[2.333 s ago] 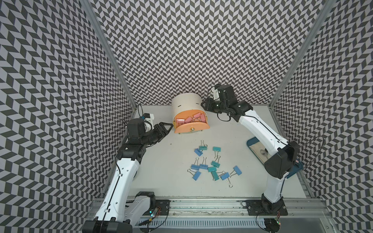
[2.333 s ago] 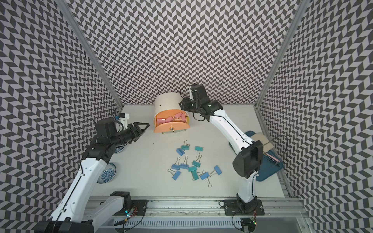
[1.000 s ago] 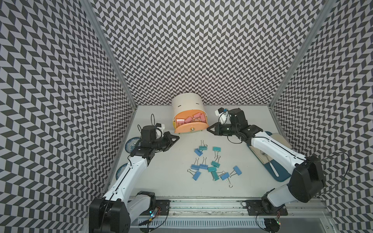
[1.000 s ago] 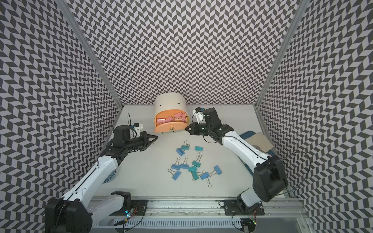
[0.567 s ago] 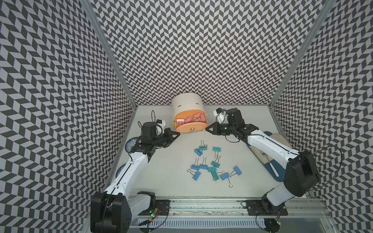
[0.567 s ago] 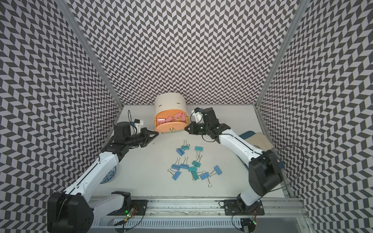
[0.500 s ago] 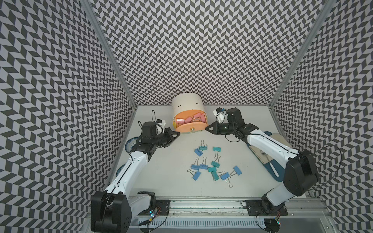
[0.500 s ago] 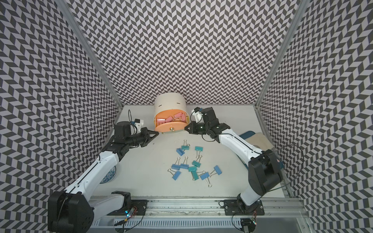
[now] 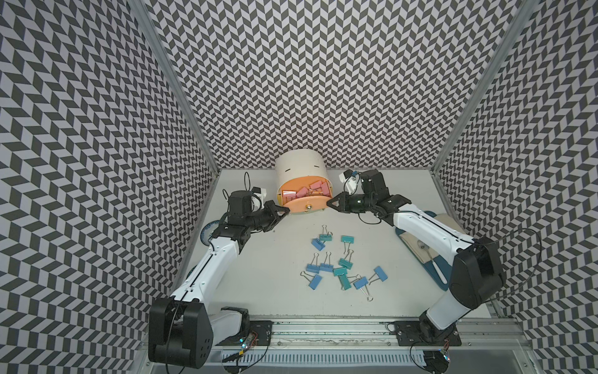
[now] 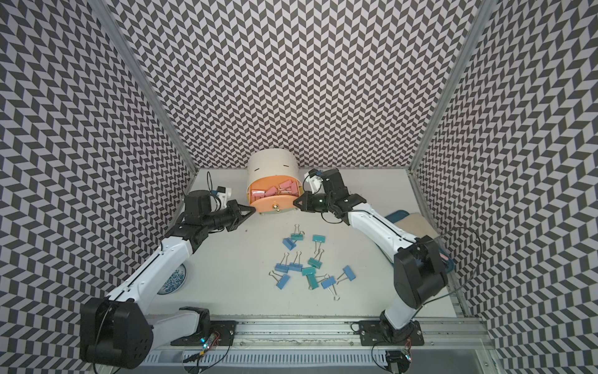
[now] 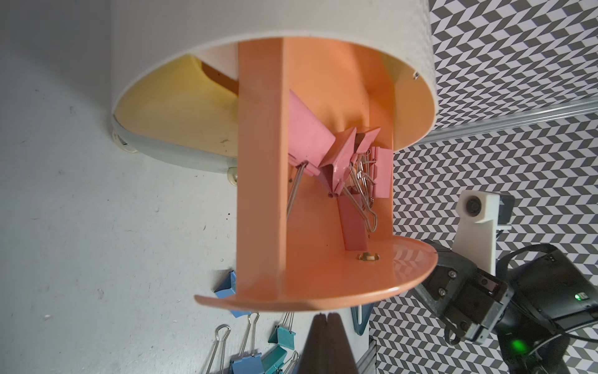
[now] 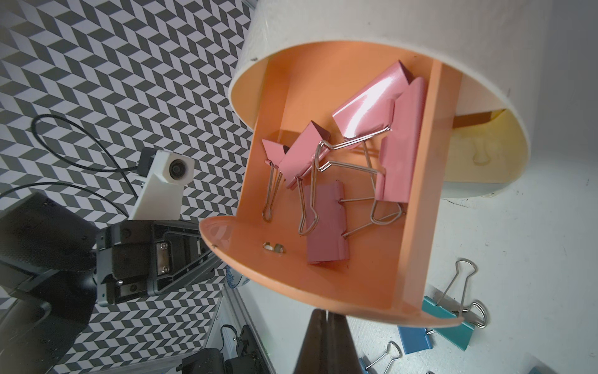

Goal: Put the binder clips in the drawer according to color
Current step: Close the drawer in the storage box.

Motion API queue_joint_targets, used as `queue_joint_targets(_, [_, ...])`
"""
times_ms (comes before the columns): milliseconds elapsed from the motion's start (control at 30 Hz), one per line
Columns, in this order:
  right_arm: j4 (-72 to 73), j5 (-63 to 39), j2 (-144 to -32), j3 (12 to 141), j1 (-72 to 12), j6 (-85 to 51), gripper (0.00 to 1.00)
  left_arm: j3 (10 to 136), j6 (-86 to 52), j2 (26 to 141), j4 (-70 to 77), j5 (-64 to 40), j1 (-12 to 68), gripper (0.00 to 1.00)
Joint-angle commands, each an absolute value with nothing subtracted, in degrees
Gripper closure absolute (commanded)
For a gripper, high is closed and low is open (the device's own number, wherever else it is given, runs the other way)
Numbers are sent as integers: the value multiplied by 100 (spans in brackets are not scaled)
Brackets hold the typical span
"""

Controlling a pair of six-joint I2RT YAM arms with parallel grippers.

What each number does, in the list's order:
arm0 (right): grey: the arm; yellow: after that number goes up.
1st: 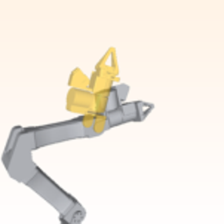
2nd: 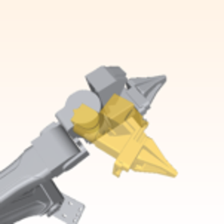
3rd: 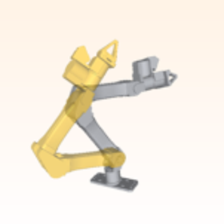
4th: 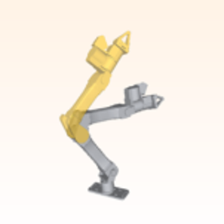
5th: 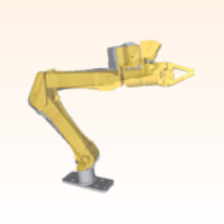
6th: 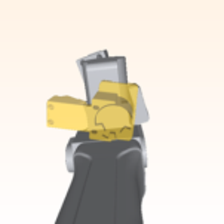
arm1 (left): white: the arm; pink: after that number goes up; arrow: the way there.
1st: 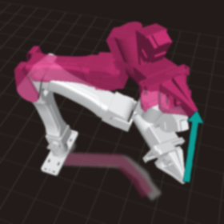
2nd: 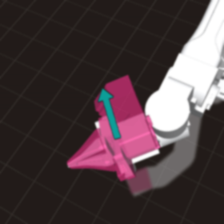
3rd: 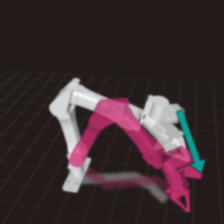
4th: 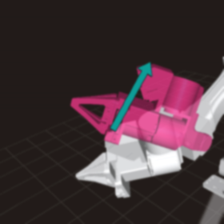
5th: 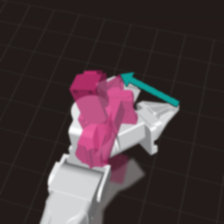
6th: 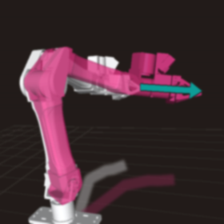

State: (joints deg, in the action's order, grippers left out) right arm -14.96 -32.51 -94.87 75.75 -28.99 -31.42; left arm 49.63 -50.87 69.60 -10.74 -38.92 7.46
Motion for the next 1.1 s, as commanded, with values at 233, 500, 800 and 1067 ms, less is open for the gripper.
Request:
queue_joint_targets(233, [-1301,-3294,-9715,7900,-2813,-3068,100,5264,-4964,7144,-932,-4005,695,100])
queue_joint_targets(500, [-1327,-3323,-9917,8177,-2760,-3076,100,5373,-4931,7276,-920,-4013,664,100])
queue_joint_targets(800, [-1301,-3363,-10172,8441,-2747,-3102,100,5591,-4848,7545,-899,-4036,558,100])
queue_joint_targets(1067, [-1301,-3391,-10488,8774,-2725,-3172,100,5905,-4720,7937,-917,-4093,475,100])
